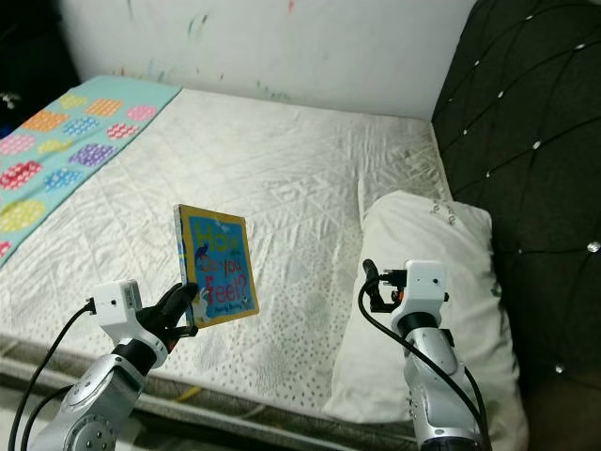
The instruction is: Clean up the room
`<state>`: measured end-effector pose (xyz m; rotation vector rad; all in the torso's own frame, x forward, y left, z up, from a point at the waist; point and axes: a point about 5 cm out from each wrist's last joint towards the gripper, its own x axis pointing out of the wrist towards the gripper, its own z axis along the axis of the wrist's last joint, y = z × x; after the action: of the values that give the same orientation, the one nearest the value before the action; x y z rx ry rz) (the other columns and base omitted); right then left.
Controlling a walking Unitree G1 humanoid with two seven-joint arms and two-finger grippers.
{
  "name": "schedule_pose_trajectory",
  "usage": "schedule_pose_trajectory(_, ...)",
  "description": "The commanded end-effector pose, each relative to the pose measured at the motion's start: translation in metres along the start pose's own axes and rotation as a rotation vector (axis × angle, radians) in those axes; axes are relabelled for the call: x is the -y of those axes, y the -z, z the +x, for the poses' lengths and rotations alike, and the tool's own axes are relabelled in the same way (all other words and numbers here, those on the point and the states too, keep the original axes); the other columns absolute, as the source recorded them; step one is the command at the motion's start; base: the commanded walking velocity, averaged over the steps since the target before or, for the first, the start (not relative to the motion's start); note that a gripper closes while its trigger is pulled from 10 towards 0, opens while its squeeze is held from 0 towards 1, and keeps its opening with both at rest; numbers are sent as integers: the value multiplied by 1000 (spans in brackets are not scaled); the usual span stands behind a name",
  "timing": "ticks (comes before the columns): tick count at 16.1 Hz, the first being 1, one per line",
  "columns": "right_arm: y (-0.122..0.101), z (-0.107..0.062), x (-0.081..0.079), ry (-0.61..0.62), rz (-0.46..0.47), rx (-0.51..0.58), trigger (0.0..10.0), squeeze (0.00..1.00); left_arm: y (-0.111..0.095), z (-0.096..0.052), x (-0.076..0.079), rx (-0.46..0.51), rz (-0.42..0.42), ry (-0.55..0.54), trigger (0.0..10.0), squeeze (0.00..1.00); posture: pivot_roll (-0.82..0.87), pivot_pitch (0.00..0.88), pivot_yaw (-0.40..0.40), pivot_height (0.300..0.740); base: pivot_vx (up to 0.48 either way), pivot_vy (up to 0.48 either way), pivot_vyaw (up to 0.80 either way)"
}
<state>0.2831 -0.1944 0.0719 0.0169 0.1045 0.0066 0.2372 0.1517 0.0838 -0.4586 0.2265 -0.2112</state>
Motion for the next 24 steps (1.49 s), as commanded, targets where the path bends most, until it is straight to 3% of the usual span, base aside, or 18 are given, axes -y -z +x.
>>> schedule_pose_trajectory(1,-4,-1,-1,-1,-3,19,10000,0,-8,2,5,32,18,17,10000,0,-65,0,-41,655,0,0,0)
schedule_pose_trajectory(5,-4,-1,-1,-3,-3,21,10000,0,-9,2,6,39,22,18,10000,0,-64,0,-41,615,0,0,0)
schedule_pose_trajectory(13,-4,-1,-1,1,-4,15,10000,0,-15,0,8,85,11,58,10000,0,-64,0,-40,615,0,0,0)
schedule_pose_trajectory(24,-3,0,0,3,3,7,10000,0,-16,-1,10,94,3,81,10000,0,-61,0,-42,615,380,0,0)
